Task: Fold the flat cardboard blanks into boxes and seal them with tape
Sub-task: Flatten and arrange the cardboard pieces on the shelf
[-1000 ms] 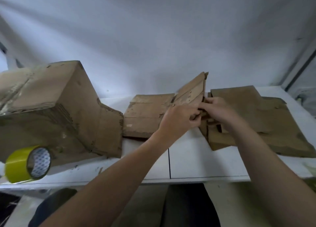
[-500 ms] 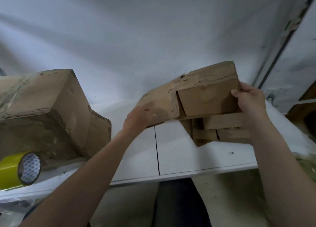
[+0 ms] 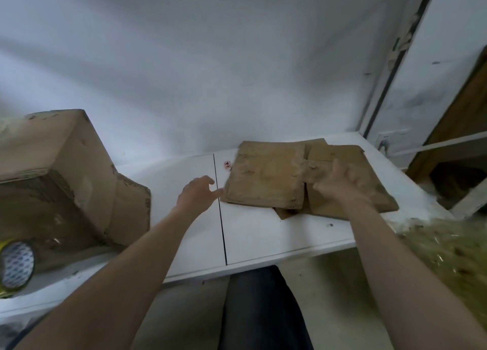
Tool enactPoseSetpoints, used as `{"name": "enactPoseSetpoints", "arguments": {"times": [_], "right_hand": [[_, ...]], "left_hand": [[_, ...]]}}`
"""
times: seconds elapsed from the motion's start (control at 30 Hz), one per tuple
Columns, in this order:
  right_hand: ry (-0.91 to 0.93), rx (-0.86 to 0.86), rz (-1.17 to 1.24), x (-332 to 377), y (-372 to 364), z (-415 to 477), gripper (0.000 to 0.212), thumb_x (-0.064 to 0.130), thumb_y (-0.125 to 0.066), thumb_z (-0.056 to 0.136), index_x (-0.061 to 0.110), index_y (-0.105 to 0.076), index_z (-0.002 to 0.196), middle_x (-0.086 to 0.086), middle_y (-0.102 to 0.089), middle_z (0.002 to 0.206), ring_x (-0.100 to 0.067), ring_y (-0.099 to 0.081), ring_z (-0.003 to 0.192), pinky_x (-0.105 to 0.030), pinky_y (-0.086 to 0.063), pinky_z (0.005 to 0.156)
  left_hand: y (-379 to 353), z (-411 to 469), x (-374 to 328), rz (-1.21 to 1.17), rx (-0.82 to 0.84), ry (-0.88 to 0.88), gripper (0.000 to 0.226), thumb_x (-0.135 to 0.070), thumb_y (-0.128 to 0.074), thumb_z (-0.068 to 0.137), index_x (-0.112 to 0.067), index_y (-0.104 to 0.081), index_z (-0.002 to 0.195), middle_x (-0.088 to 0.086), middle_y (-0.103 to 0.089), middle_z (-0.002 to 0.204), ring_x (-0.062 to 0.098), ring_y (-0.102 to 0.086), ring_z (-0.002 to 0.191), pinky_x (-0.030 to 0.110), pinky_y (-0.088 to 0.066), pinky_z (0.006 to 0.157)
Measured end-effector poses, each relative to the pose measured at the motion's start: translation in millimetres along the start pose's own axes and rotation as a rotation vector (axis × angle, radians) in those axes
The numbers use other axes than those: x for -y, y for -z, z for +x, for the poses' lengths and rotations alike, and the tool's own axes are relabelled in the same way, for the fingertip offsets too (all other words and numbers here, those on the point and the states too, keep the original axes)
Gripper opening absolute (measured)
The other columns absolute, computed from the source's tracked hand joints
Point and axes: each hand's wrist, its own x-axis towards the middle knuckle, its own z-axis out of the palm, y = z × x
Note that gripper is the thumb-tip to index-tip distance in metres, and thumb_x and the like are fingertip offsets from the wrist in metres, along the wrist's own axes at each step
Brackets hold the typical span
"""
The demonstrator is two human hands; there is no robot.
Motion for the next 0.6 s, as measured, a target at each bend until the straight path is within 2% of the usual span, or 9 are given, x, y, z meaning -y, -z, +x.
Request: {"name": "enactPoseSetpoints", "arguments": {"times": [0.07, 0.13, 0.2, 0.3, 0.33, 0.43, 0.5, 0.53, 0.6], "right_hand": [[0.005, 0.008, -0.069, 7.3, -13.1, 9.1, 0.108, 0.048, -0.063, 0.08, 0.04, 0.013, 0.156, -0.002, 0.019, 0.168, -0.038, 0.002, 0.154, -0.069, -0.003, 0.118], [0.023, 0.012, -0.128, 17.5, -21.8, 9.8, 0.102, 0.05, -0.063, 0.083, 0.041, 0.008, 0.157, -0.001, 0.019, 0.167, -0.04, 0.006, 0.154, -0.071, 0.004, 0.115], [0.07, 0.017, -0.123, 24.9, -29.7, 19.0, 0.104, 0.052, -0.062, 0.076, 0.045, 0.005, 0.154, -0.002, 0.01, 0.168, -0.04, -0.005, 0.153, -0.071, -0.008, 0.116], [0.074, 0.095, -0.118, 4.8, -62.0, 91.2, 0.104, 0.05, -0.06, 0.059, 0.059, -0.001, 0.145, -0.005, -0.03, 0.161, -0.036, -0.039, 0.141, -0.067, -0.034, 0.108], [0.086, 0.114, -0.135, 7.4, -67.9, 94.8, 0.104, 0.049, -0.06, 0.059, 0.059, -0.005, 0.146, -0.003, -0.037, 0.156, -0.034, -0.046, 0.134, -0.065, -0.039, 0.105], [0.142, 0.19, -0.227, 34.9, -67.7, 54.9, 0.085, 0.035, -0.062, 0.085, 0.039, -0.019, 0.158, -0.004, -0.029, 0.162, -0.03, -0.044, 0.136, -0.048, -0.045, 0.107], [0.13, 0.205, -0.353, 36.1, -76.3, 55.6, 0.075, 0.039, -0.058, 0.093, 0.035, -0.023, 0.159, -0.004, -0.019, 0.167, -0.031, -0.038, 0.142, -0.044, -0.036, 0.112], [0.123, 0.229, -0.407, 34.6, -82.6, 58.0, 0.074, 0.043, -0.058, 0.094, 0.035, -0.023, 0.159, -0.006, -0.011, 0.168, -0.034, -0.032, 0.146, -0.047, -0.032, 0.114], [0.134, 0.25, -0.513, 27.8, -98.7, 65.8, 0.075, 0.052, -0.057, 0.093, 0.039, -0.022, 0.157, -0.01, 0.003, 0.169, -0.046, -0.021, 0.148, -0.064, -0.026, 0.113]], "left_hand": [[-0.9, 2.1, 0.6, 0.009, -0.004, -0.012, 0.056, -0.058, -0.064, 0.088, -0.026, -0.057, 0.133, 0.001, -0.06, 0.132, 0.026, -0.053, 0.125, 0.044, -0.044, 0.104], [-1.5, 5.5, 0.3, 0.023, -0.005, -0.028, 0.055, -0.057, -0.064, 0.089, -0.026, -0.057, 0.134, 0.001, -0.06, 0.132, 0.026, -0.053, 0.125, 0.044, -0.044, 0.102], [-3.4, 11.9, 0.8, 0.032, -0.001, -0.033, 0.055, -0.056, -0.063, 0.089, -0.025, -0.056, 0.134, 0.001, -0.059, 0.133, 0.026, -0.052, 0.126, 0.043, -0.044, 0.102], [-9.4, 23.6, 0.5, 0.053, 0.027, -0.034, 0.055, -0.055, -0.063, 0.09, -0.024, -0.056, 0.135, 0.003, -0.059, 0.134, 0.027, -0.051, 0.127, 0.043, -0.044, 0.103], [-12.1, 27.2, -0.2, 0.067, 0.042, -0.035, 0.055, -0.054, -0.063, 0.09, -0.024, -0.055, 0.136, 0.003, -0.058, 0.135, 0.027, -0.05, 0.128, 0.043, -0.043, 0.103], [-22.3, 38.8, -6.6, 0.113, 0.097, -0.044, 0.054, -0.051, -0.061, 0.094, -0.023, -0.053, 0.139, 0.003, -0.055, 0.136, 0.028, -0.048, 0.129, 0.044, -0.043, 0.103], [-31.0, 49.4, -9.5, 0.139, 0.119, -0.062, 0.044, -0.045, -0.055, 0.096, -0.028, -0.055, 0.136, 0.004, -0.055, 0.132, 0.03, -0.049, 0.127, 0.045, -0.044, 0.102], [-36.1, 56.3, -9.7, 0.151, 0.133, -0.065, 0.039, -0.04, -0.051, 0.098, -0.03, -0.056, 0.135, 0.005, -0.056, 0.129, 0.031, -0.05, 0.125, 0.045, -0.044, 0.101], [-47.9, 72.9, -9.1, 0.193, 0.16, -0.075, 0.035, -0.035, -0.048, 0.098, -0.028, -0.056, 0.132, 0.006, -0.056, 0.125, 0.033, -0.051, 0.122, 0.046, -0.046, 0.099]]}}
